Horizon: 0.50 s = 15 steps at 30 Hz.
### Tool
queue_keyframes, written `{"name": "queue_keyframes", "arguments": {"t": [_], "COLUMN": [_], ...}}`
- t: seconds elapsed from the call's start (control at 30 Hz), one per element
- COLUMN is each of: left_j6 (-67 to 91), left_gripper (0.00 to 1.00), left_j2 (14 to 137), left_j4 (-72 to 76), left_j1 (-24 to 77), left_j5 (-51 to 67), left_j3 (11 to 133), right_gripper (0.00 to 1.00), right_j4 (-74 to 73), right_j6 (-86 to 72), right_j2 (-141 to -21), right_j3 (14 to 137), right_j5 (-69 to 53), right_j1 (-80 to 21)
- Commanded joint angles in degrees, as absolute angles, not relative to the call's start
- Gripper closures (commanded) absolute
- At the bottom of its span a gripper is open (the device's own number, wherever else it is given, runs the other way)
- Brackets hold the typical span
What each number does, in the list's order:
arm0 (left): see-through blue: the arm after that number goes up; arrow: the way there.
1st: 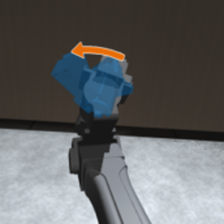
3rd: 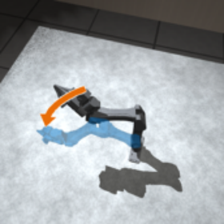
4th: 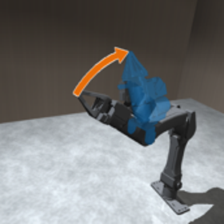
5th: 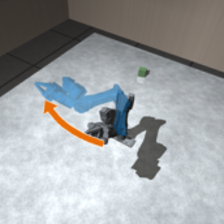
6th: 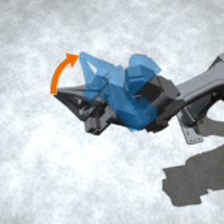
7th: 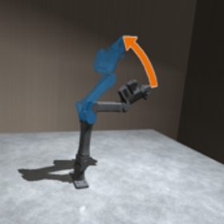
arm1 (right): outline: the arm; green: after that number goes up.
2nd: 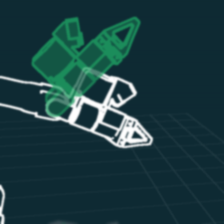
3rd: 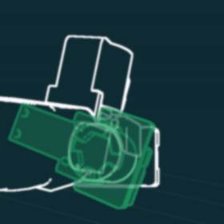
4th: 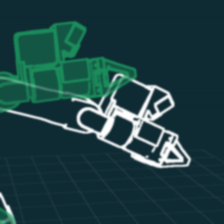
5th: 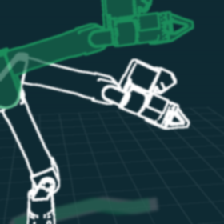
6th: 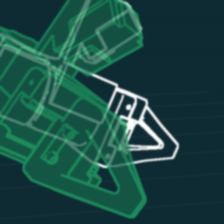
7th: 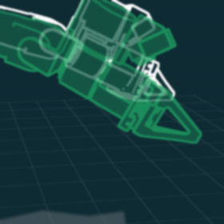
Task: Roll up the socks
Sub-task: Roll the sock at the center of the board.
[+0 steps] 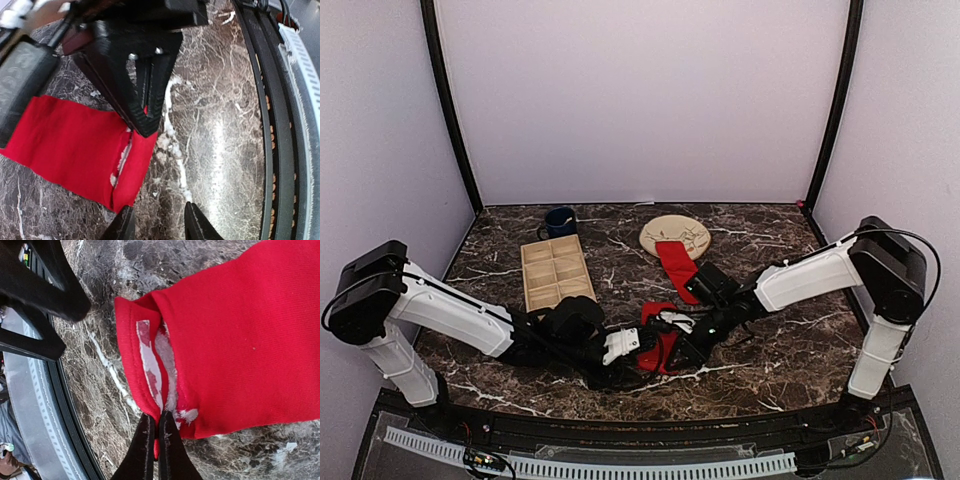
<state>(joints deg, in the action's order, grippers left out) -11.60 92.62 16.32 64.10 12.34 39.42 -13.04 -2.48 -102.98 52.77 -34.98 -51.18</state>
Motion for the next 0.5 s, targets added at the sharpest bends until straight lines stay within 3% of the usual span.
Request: {"name": "queue_keyframes", "arguments": {"t": [0.0,0.47], "left_j6": [-16.06,-23.53], "left_gripper": [0.63,0.66], "left_j2": [93.34,95.91], "left_j4": [17.77,22.91], "left_j1": [66.28,69.06], "left_j5": [7.43,-1.46], "left_j3": [40.76,41.16], "right_gripper": [1.00,1.00], "right_j4": [-13.74,-16.18], "right_j6": [-3.12,-2.19], "right_j2": [-104.54,-107.21], "right_j3": [54.28,56.85], "right_j5": [-38.05,-41.48], "right_j1": [-49.55,-48.08]}}
